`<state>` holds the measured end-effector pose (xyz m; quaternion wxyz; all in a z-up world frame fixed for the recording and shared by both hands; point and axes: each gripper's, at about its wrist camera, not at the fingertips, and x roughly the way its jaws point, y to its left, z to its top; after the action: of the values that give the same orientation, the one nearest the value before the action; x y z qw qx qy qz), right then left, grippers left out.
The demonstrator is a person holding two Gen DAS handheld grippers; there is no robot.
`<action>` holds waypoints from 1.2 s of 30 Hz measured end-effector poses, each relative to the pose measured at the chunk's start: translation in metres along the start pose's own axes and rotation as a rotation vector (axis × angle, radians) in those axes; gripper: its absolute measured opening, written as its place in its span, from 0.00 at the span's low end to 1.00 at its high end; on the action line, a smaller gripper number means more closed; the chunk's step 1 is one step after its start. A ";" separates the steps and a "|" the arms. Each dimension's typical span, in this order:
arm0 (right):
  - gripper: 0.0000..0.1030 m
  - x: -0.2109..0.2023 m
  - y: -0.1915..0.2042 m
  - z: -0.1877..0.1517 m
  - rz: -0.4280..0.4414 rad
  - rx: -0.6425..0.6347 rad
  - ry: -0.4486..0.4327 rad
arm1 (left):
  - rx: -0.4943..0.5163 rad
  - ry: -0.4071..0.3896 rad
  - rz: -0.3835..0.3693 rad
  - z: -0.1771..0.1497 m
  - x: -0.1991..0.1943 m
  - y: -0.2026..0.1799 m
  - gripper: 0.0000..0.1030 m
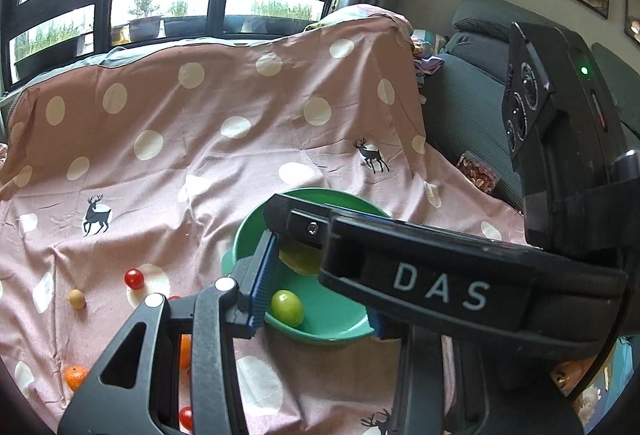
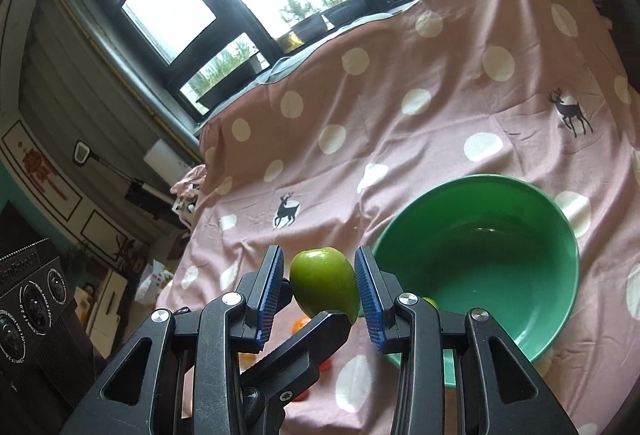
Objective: Organize fruits
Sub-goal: 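Carry the green fruit with the right tool over the green basin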
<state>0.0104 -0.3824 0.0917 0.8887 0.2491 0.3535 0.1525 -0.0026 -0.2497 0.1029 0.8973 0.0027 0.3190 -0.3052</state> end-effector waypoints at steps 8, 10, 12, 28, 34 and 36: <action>0.39 -0.011 -0.037 0.005 -0.019 0.088 -0.026 | 0.033 0.033 -0.042 0.003 0.026 -0.020 0.36; 0.39 -0.011 -0.044 0.005 -0.025 0.104 -0.024 | 0.033 0.044 -0.053 0.003 0.032 -0.023 0.36; 0.39 -0.011 -0.051 0.005 -0.034 0.121 -0.021 | 0.035 0.054 -0.061 0.003 0.038 -0.025 0.36; 0.39 0.003 -0.086 0.001 -0.112 0.198 0.035 | -0.015 0.130 -0.145 -0.003 0.079 -0.022 0.36; 0.39 0.009 -0.094 -0.001 -0.147 0.215 0.062 | -0.042 0.161 -0.172 -0.007 0.094 -0.018 0.36; 0.39 0.013 -0.098 -0.001 -0.160 0.221 0.076 | -0.051 0.171 -0.181 -0.009 0.098 -0.017 0.36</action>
<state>0.0276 -0.4577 0.0299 0.8511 0.3108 0.4202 0.0506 0.0431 -0.3150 0.0422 0.8353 -0.0231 0.4008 -0.3755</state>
